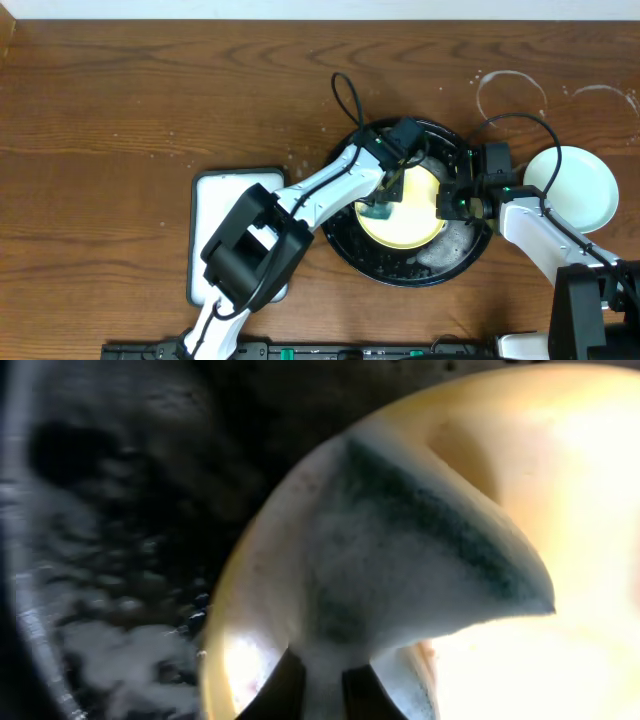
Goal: Clean dirty plates on tray and stack at the side
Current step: 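Move the left gripper with sponge over and scrub the yellow plate, then return the left gripper with sponge to the white sponge tray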
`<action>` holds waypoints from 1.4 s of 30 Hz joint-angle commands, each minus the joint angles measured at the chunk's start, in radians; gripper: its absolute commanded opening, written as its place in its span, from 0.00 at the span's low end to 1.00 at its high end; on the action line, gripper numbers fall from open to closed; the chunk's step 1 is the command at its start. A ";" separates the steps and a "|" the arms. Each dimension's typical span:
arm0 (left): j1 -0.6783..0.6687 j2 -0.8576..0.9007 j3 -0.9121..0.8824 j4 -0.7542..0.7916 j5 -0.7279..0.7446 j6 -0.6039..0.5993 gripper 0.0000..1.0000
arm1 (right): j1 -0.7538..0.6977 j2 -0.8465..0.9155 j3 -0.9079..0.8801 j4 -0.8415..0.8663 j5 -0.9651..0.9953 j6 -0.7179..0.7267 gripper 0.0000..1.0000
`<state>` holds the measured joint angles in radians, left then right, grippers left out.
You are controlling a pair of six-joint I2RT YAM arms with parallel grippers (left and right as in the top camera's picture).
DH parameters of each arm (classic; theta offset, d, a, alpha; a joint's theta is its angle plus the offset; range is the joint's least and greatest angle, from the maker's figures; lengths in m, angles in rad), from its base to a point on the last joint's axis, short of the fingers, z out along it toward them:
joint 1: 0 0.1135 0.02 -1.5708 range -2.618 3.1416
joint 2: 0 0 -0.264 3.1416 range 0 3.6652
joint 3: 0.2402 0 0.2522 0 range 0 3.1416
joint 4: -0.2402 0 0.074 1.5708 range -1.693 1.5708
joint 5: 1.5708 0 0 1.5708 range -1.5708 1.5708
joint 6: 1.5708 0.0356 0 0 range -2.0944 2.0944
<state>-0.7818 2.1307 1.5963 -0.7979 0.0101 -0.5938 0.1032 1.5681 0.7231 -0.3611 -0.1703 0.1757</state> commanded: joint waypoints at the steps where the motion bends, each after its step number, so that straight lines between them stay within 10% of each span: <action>1: 0.043 0.080 0.021 -0.089 -0.342 0.050 0.07 | -0.003 0.010 0.015 0.002 0.031 0.011 0.01; 22: 0.076 0.028 0.333 -0.362 -0.363 0.089 0.08 | -0.003 0.010 0.015 0.002 0.032 0.011 0.01; 30: 0.227 -0.146 0.333 -0.562 -0.337 0.103 0.08 | -0.003 0.010 0.015 0.038 0.031 0.010 0.01; 34: 0.321 -0.227 0.332 -0.540 -0.058 0.138 0.08 | -0.003 0.010 0.015 0.045 0.031 0.010 0.01; 42: 0.422 -0.236 0.307 -0.664 -0.170 0.155 0.08 | -0.003 0.003 0.024 0.046 0.042 -0.045 0.01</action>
<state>-0.4030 1.8797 1.9224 -1.4448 -0.1333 -0.4644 0.1078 1.5700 0.7303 -0.3164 -0.1558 0.1764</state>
